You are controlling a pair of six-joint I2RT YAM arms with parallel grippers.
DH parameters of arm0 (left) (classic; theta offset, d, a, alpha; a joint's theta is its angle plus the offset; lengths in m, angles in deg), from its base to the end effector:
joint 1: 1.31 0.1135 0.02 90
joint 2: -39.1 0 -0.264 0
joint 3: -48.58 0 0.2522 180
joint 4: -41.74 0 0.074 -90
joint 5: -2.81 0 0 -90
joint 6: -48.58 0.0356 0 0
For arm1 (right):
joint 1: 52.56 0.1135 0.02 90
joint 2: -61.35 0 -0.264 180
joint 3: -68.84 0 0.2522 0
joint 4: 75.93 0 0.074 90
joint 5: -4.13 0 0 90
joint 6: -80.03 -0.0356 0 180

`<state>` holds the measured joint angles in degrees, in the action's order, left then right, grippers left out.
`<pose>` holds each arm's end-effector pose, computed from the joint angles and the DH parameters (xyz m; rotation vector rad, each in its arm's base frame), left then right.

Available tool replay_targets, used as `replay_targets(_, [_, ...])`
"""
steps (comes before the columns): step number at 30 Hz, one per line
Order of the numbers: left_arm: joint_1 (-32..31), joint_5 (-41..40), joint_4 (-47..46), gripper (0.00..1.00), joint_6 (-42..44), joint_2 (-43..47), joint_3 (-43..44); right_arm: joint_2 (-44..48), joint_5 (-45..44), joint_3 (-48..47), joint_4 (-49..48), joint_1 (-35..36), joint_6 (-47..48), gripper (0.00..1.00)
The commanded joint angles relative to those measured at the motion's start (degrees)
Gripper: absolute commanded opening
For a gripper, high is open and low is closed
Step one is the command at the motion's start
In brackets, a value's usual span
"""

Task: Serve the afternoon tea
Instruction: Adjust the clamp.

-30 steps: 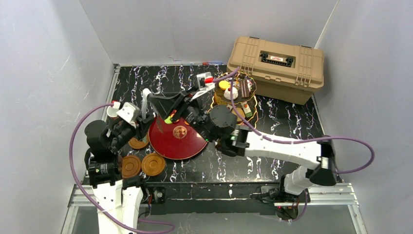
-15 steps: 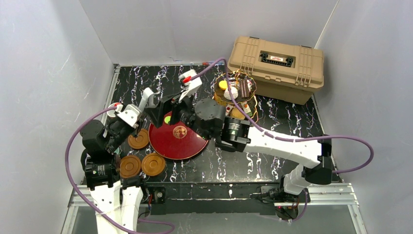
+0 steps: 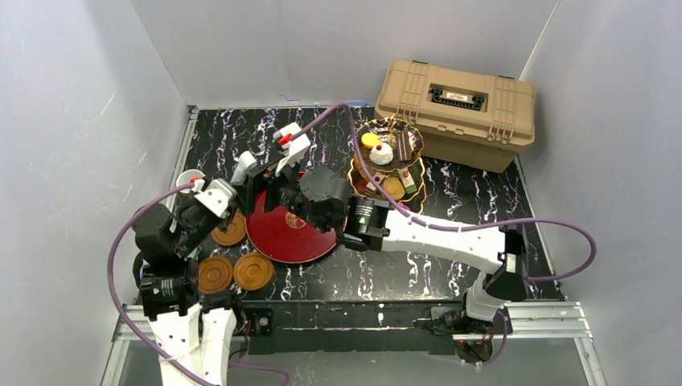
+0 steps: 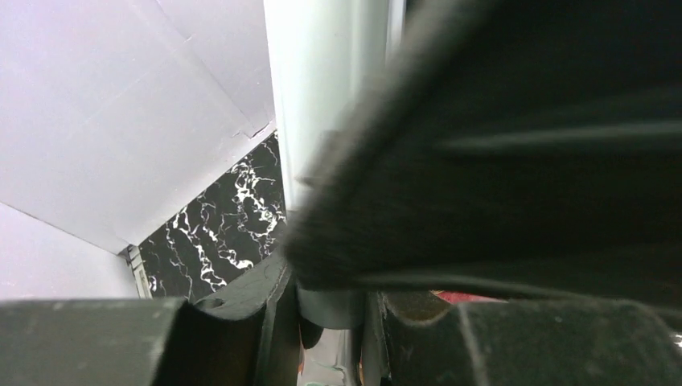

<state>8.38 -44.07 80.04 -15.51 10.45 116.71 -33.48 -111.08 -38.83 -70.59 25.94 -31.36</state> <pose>0.0859 -0.0100 0.4025 0.7800 1.3469 -0.0926 0.0933 0.3825 0.4465 -0.3817 1.5030 1.0953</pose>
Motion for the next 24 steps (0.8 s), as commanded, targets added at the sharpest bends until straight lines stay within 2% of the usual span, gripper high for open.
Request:
replay_targets(1, [0.23, 2.47, 0.86, 0.00, 2.95, 2.01, -0.12, -3.03, 2.07, -6.07, -3.99, -0.18, -2.33, 0.84])
replay_targets(7, [0.23, 0.23, 0.76, 0.00, 4.98, 2.25, -0.36, -5.27, 3.08, -7.85, -2.78, -0.79, -5.93, 0.67])
replay_targets(12, [0.21, -0.18, 0.27, 0.01, 2.92, 1.73, 0.25, -4.07, 3.03, -5.13, -4.80, -1.48, -7.39, 0.39])
replay_targets(14, [0.17, 0.30, 0.17, 0.05, 1.28, 1.17, 0.71, -3.77, 2.45, -4.54, -4.81, -1.66, -6.90, 0.34])
replay_targets(16, [0.18, 1.42, 0.23, 0.15, -0.80, 0.78, 1.23, -3.30, 1.91, -3.64, -5.60, -1.89, -6.27, 0.32])
replay_targets(20, [0.19, 7.42, 3.40, 0.64, -3.84, 0.58, 3.02, -2.70, 1.09, -2.55, -6.77, -3.09, -4.13, 0.30])
replay_targets(22, [0.18, 10.43, 5.50, 0.77, -4.28, 0.88, 4.02, -2.40, 1.38, -1.98, -7.59, -4.18, -3.14, 0.30])
replay_targets(24, [0.22, 12.65, 7.46, 0.85, -4.53, 1.55, 4.39, -1.95, 2.09, -1.17, -8.58, -5.51, -2.89, 0.30])
